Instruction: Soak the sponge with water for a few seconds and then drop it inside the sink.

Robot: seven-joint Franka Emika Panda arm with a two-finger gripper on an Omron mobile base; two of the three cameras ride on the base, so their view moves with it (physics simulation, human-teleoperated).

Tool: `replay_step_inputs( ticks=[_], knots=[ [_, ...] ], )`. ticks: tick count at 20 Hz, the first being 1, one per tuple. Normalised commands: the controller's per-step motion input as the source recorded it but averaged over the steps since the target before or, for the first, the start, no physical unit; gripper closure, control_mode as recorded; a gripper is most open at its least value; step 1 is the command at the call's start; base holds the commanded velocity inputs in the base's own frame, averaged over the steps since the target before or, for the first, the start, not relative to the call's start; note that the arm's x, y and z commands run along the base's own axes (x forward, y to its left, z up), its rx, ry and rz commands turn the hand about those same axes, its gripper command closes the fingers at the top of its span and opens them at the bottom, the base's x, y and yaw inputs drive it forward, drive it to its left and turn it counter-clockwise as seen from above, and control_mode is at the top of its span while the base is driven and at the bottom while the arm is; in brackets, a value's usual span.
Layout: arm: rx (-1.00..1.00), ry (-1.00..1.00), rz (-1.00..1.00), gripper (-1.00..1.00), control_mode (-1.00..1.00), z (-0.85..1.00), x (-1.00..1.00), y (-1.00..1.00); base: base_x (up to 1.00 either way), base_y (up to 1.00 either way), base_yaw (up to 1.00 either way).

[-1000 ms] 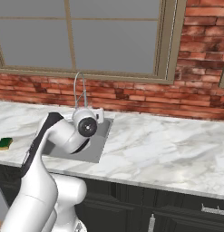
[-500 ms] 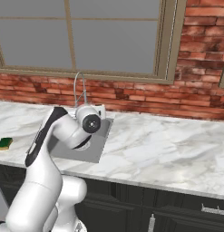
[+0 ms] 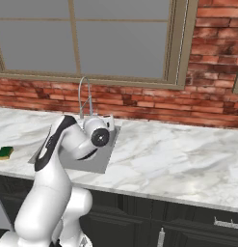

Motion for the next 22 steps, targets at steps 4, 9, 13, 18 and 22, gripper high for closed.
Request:
replay_step_inputs(
  ticks=[4,9,13,18,22],
  knots=[
    [0.00,-0.02,0.00,-1.00,-1.00,-0.14,0.16,0.00,0.00,0.00,0.00],
    [0.00,-0.05,0.02,-1.00,-1.00,0.00,0.19,0.00,0.00,0.00,0.00],
    [0.00,-0.05,0.06,-1.00,-1.00,0.00,0.23,0.00,0.00,0.00,0.00],
    [0.00,-0.01,0.11,-1.00,-1.00,0.00,0.11,0.00,0.00,0.00,0.00],
    [0.00,0.00,0.11,-1.00,-1.00,0.00,0.00,0.02,0.00,0.00,0.00]
  ],
)
